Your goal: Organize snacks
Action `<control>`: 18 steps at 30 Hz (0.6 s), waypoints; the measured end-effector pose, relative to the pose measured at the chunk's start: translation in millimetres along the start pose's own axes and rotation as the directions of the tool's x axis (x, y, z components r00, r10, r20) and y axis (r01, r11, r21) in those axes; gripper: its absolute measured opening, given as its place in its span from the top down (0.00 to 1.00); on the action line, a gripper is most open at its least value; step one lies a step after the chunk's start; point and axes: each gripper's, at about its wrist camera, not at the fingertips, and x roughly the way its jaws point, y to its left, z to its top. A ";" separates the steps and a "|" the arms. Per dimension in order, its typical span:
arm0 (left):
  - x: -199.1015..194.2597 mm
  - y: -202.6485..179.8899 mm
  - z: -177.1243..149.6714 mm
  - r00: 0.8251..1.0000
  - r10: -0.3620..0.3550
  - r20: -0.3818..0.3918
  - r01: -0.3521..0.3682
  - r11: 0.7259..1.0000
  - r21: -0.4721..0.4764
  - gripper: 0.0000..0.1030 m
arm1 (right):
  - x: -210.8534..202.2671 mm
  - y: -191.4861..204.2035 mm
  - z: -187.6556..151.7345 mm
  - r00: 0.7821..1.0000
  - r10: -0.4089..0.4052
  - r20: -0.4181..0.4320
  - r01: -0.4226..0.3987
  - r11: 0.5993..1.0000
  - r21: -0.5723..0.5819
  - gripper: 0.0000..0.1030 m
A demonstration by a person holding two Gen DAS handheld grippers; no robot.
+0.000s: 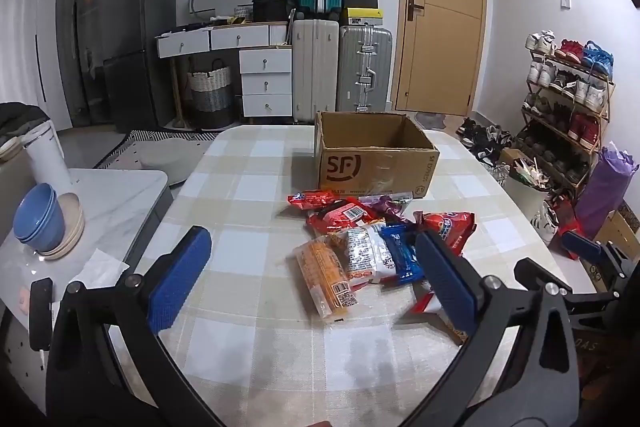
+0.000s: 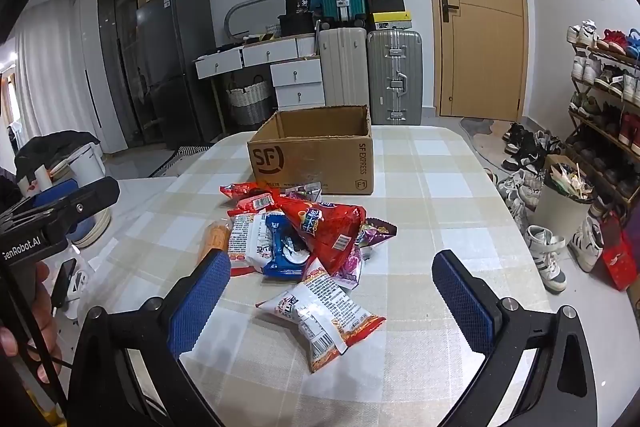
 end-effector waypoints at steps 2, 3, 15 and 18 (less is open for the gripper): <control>-0.3 -0.2 -0.1 1.000 0.002 0.000 -0.002 1.000 0.000 0.01 | 0.3 0.3 -0.2 1.000 0.002 -0.002 -0.002 1.000 0.000 0.00; -0.2 -0.1 -0.3 1.000 -0.003 0.000 0.003 1.000 0.000 0.01 | 0.2 0.1 -0.3 1.000 0.003 -0.002 -0.003 1.000 0.001 0.00; 1.3 3.1 -2.4 1.000 -0.011 0.001 0.011 1.000 -0.003 0.01 | -2.7 2.1 4.2 1.000 0.006 0.010 -0.006 1.000 -0.003 0.00; 1.6 2.0 -2.6 1.000 -0.011 0.001 0.011 1.000 -0.003 0.01 | -3.7 3.9 2.4 1.000 0.015 0.019 -0.015 1.000 -0.007 0.00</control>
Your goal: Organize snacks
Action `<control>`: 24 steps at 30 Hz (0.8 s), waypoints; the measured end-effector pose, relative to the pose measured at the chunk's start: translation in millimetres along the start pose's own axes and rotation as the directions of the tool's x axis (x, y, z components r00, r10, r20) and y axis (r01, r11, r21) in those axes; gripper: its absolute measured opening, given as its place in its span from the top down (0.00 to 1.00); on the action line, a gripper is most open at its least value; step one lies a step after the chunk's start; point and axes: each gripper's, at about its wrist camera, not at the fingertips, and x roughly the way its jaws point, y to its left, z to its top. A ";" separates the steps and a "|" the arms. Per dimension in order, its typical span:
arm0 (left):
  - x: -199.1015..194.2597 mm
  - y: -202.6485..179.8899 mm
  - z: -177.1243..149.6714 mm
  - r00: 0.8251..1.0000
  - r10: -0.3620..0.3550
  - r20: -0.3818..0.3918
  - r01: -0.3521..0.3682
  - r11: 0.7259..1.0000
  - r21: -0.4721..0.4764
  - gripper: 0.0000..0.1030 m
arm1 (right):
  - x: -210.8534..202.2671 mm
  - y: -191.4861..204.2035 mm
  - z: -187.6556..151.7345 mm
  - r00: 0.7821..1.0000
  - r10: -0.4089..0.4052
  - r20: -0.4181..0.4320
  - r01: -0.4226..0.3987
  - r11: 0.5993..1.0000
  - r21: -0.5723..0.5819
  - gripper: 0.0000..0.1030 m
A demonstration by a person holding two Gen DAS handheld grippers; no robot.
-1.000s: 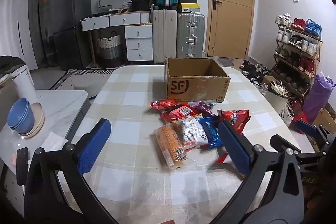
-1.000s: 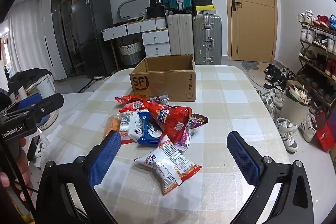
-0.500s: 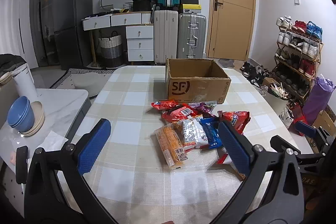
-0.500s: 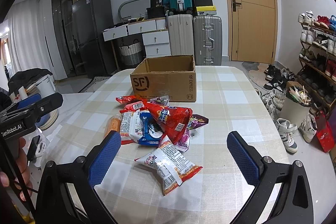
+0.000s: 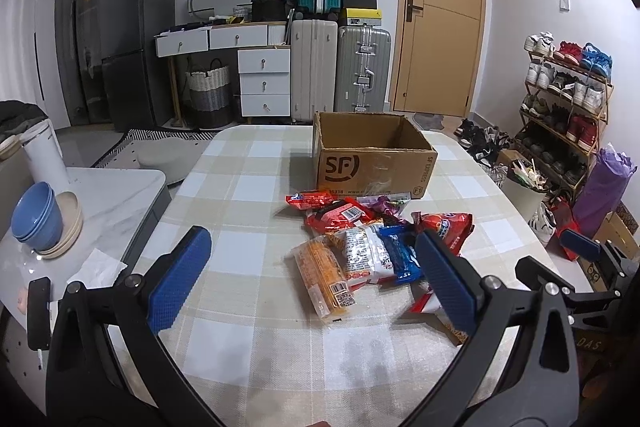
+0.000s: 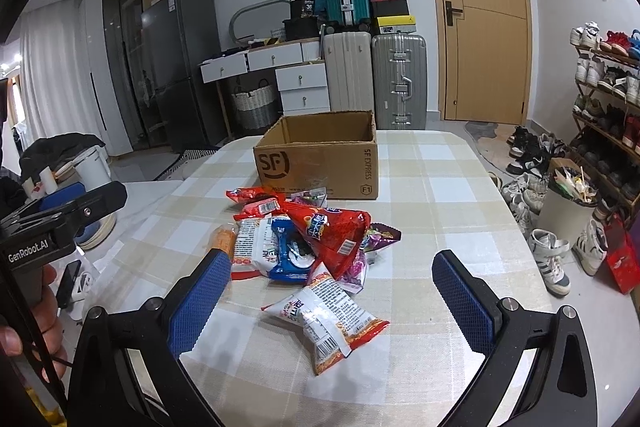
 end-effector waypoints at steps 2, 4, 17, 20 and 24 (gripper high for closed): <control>-0.1 -2.6 -0.1 1.000 0.002 0.001 -0.002 1.000 0.006 0.01 | -0.2 1.3 0.2 1.000 -0.007 0.002 0.007 1.000 -0.004 0.00; -0.1 -2.3 0.1 1.000 0.002 0.001 -0.002 1.000 0.008 0.01 | 0.3 1.2 0.0 1.000 -0.010 0.002 0.010 1.000 -0.002 0.00; -0.7 -0.1 0.6 1.000 0.002 0.000 -0.002 1.000 0.004 0.01 | 0.7 1.1 -0.4 1.000 -0.008 0.002 0.008 1.000 0.001 0.00; -1.1 -0.1 0.4 1.000 0.003 0.000 -0.003 1.000 0.006 0.01 | 0.1 0.5 -2.2 1.000 -0.006 0.003 0.006 1.000 0.004 0.00; -1.2 1.0 0.4 1.000 0.002 0.000 -0.002 1.000 0.006 0.01 | 0.2 0.2 -3.3 1.000 -0.005 0.002 0.005 1.000 0.006 0.00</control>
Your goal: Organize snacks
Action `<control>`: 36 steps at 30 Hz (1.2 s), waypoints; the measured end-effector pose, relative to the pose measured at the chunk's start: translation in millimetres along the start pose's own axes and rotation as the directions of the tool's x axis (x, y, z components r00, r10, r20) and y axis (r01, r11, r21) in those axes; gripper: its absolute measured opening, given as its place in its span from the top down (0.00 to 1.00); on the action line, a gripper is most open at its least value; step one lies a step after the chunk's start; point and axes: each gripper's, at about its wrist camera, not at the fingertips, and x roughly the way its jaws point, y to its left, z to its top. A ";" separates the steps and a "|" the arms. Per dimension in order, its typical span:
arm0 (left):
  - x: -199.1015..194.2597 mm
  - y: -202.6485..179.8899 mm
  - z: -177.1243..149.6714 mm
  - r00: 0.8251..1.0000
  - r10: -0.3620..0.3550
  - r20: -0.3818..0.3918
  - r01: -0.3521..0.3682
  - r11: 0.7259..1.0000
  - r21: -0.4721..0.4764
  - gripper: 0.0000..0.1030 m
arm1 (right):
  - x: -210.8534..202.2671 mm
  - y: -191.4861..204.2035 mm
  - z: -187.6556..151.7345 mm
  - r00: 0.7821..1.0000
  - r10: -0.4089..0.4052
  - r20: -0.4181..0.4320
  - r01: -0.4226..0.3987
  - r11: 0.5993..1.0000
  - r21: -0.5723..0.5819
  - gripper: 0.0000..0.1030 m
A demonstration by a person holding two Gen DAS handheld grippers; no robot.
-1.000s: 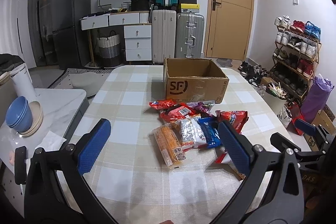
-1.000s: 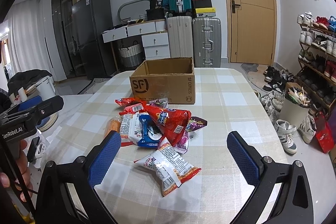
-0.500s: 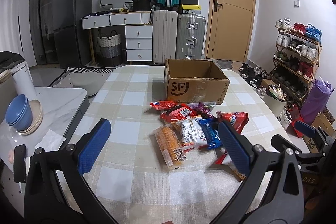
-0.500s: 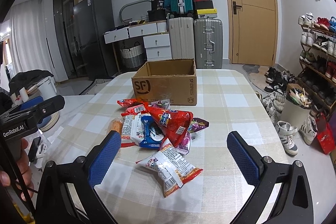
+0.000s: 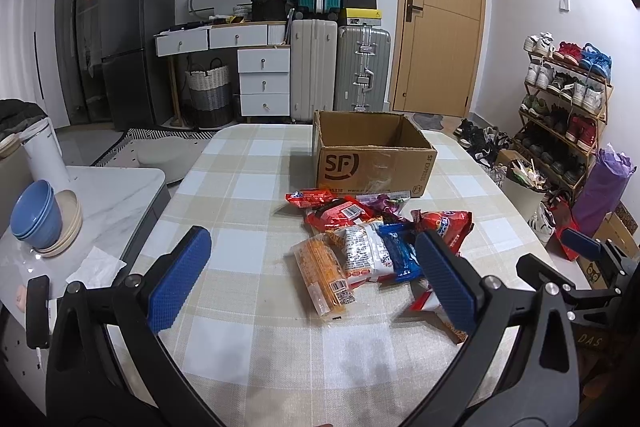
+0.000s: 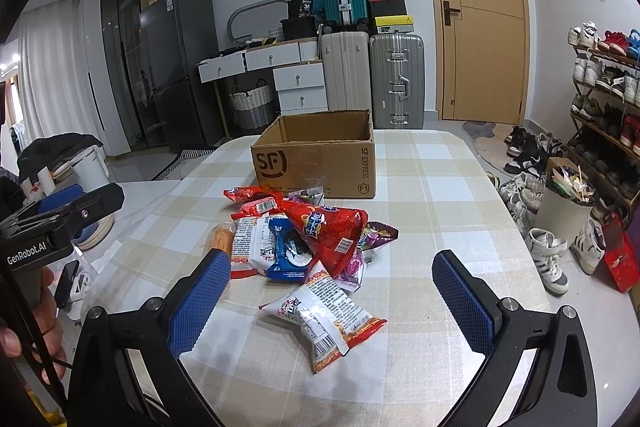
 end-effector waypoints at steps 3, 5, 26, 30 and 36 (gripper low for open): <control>0.2 -0.9 -0.1 1.000 0.001 0.000 -0.001 1.000 -0.003 0.01 | 0.1 0.3 0.0 1.000 -0.002 0.000 0.002 1.000 -0.001 0.00; 0.2 -1.1 -0.2 1.000 0.001 -0.001 -0.001 1.000 -0.001 0.01 | 0.6 0.2 0.6 1.000 -0.001 0.000 0.001 1.000 0.000 0.00; 9.8 0.0 -14.4 0.993 -0.116 -0.015 0.116 0.993 0.007 0.01 | 4.5 -4.8 -1.1 1.000 0.005 -0.012 -0.005 1.000 0.003 0.00; 10.8 0.4 -15.5 0.998 -0.067 -0.016 0.067 0.998 0.018 0.01 | 7.6 -5.5 -3.8 1.000 0.010 -0.020 -0.010 1.000 -0.001 0.00; 36.8 12.9 -22.5 0.997 -0.035 -0.075 0.034 0.999 -0.010 0.01 | 25.8 -8.5 -13.0 0.995 0.063 -0.076 -0.065 0.998 -0.025 0.00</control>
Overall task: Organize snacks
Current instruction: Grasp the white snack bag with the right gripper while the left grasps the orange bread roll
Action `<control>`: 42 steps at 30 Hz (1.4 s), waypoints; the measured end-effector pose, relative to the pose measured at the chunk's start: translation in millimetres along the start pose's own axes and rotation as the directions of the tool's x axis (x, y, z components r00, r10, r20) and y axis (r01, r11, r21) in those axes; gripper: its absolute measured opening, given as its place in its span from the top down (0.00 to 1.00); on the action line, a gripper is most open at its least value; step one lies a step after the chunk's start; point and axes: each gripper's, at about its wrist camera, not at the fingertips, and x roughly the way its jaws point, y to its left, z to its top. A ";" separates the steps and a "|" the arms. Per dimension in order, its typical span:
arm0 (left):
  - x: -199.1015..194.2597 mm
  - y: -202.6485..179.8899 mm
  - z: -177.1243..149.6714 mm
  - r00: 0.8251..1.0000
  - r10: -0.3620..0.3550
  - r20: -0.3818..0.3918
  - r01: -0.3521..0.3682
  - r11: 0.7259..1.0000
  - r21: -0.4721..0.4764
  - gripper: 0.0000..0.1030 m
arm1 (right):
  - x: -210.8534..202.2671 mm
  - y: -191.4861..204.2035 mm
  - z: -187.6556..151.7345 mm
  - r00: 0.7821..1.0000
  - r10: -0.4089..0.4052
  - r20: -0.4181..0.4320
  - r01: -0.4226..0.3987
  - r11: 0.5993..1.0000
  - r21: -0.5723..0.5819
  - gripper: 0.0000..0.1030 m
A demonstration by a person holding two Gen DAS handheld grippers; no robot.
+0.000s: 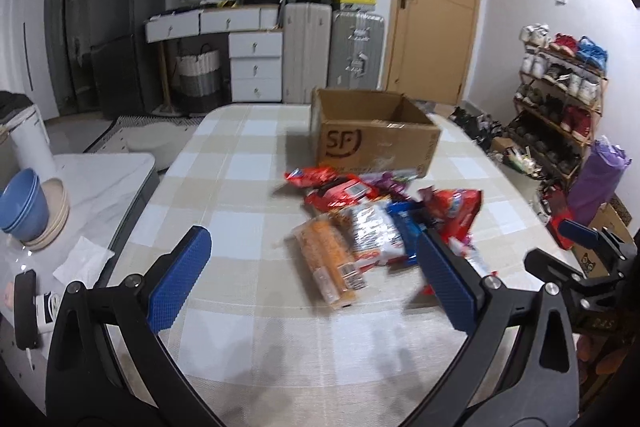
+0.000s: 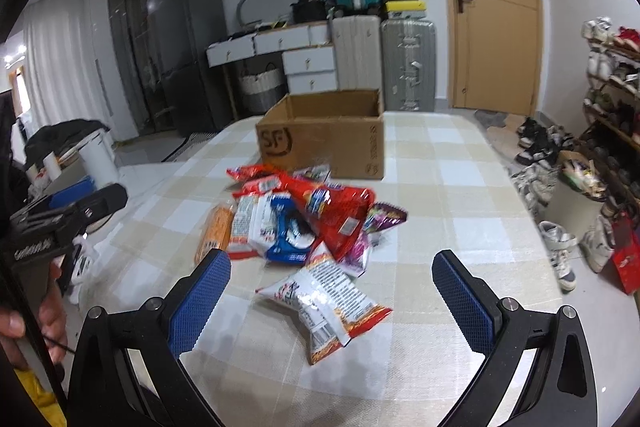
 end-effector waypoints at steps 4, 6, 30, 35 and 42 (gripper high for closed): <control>27.6 11.5 -5.8 0.998 0.006 -0.060 -0.007 1.000 -0.022 0.01 | 24.7 -10.2 -8.1 0.993 0.088 -0.077 -0.088 0.996 0.009 0.00; 42.8 15.7 -9.3 0.996 0.013 -0.088 -0.015 1.000 -0.023 0.01 | 37.8 -13.0 -13.3 0.987 0.116 -0.110 -0.117 0.993 0.001 0.00; 186.7 27.5 -29.7 0.900 -0.197 -0.388 0.125 0.971 -0.203 0.07 | 119.4 -1.8 -34.6 0.928 0.196 -0.317 -0.251 0.957 -0.144 0.45; 194.1 27.4 -26.2 0.886 -0.261 -0.383 0.174 0.953 -0.247 0.28 | 117.2 -7.3 -36.5 0.926 0.225 -0.304 -0.266 0.958 -0.103 0.47; 187.4 26.4 -27.8 0.871 -0.323 -0.370 0.226 0.932 -0.282 0.57 | 108.8 -5.6 -38.6 0.925 0.240 -0.294 -0.273 0.959 -0.079 0.47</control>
